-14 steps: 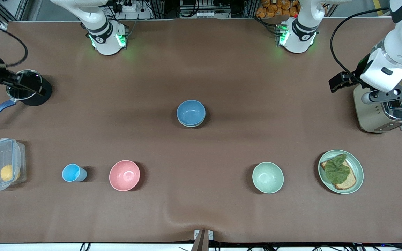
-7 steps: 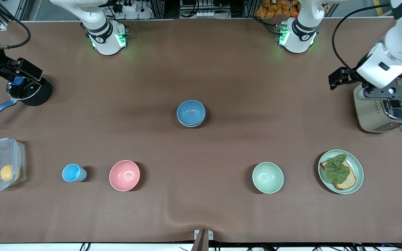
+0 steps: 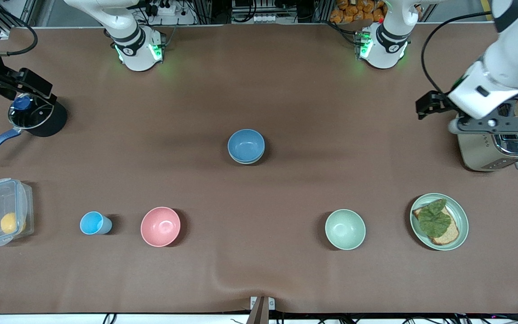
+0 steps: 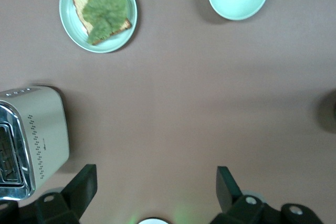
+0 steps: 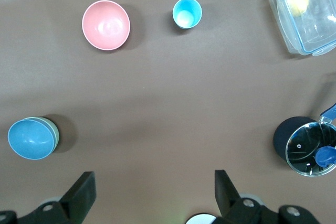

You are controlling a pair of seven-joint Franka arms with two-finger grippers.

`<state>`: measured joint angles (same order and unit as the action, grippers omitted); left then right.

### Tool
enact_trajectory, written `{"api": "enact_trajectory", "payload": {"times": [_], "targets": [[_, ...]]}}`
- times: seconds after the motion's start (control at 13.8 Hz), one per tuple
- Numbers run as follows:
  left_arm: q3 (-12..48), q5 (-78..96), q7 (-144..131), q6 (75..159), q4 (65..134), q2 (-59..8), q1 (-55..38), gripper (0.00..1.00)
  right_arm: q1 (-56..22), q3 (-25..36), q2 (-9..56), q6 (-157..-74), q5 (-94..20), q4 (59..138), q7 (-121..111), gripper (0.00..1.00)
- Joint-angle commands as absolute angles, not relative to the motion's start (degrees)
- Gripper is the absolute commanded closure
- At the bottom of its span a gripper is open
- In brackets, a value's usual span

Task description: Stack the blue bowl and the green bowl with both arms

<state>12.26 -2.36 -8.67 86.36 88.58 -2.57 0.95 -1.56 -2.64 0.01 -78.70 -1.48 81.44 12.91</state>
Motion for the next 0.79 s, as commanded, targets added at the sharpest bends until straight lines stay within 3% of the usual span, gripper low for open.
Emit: {"api": "enact_trajectory", "payload": {"times": [0.0,0.72], "targets": [[12.66,-2.28,-4.66,86.57,86.32,-2.20,3.52,0.00,-1.67,-2.81,0.09,-78.31,-0.44,80.59,12.39,0.00],[14.59,-1.67,-4.39,80.51,86.22,1.23,2.99,0.00,0.26,-3.60,0.70,-78.49,-0.70,80.86,12.39,0.00]]}}
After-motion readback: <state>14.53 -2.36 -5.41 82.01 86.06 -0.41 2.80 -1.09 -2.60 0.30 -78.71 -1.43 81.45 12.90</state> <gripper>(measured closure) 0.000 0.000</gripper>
